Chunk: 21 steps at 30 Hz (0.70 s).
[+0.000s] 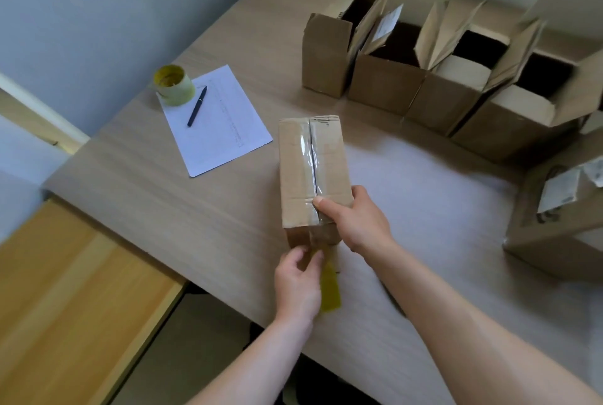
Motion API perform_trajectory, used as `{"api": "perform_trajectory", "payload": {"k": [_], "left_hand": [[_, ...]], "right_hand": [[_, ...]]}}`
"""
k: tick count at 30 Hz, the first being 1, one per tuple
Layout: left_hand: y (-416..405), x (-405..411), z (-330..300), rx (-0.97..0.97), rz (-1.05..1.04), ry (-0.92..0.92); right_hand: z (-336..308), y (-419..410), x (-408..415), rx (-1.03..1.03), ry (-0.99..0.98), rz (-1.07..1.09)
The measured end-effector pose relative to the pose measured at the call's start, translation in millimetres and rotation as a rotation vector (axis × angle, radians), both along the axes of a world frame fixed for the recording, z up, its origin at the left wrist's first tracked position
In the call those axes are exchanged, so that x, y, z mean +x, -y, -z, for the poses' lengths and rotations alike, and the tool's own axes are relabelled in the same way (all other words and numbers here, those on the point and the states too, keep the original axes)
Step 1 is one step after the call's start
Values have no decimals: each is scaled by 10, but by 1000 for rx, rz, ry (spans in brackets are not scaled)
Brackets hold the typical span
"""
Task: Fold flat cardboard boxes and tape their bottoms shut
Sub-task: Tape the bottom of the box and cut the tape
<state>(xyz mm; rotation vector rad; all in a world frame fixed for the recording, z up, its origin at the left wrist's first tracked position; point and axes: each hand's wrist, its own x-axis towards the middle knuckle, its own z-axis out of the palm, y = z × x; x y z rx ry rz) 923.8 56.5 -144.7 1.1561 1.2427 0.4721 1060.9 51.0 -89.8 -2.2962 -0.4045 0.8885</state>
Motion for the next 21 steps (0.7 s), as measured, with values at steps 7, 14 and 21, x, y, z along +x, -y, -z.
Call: {"api": "perform_trajectory", "payload": {"k": [7,14,21], "left_hand": [[-198,91,67,1,-15,26],[-190,117,128,5,-30,62],[-212,100,158,22,-7,102]], "right_hand": [[162,502,129,332,79,172],[767,1443,37,-489,480,-334],[602,1415,-65,34,473,-31]]}}
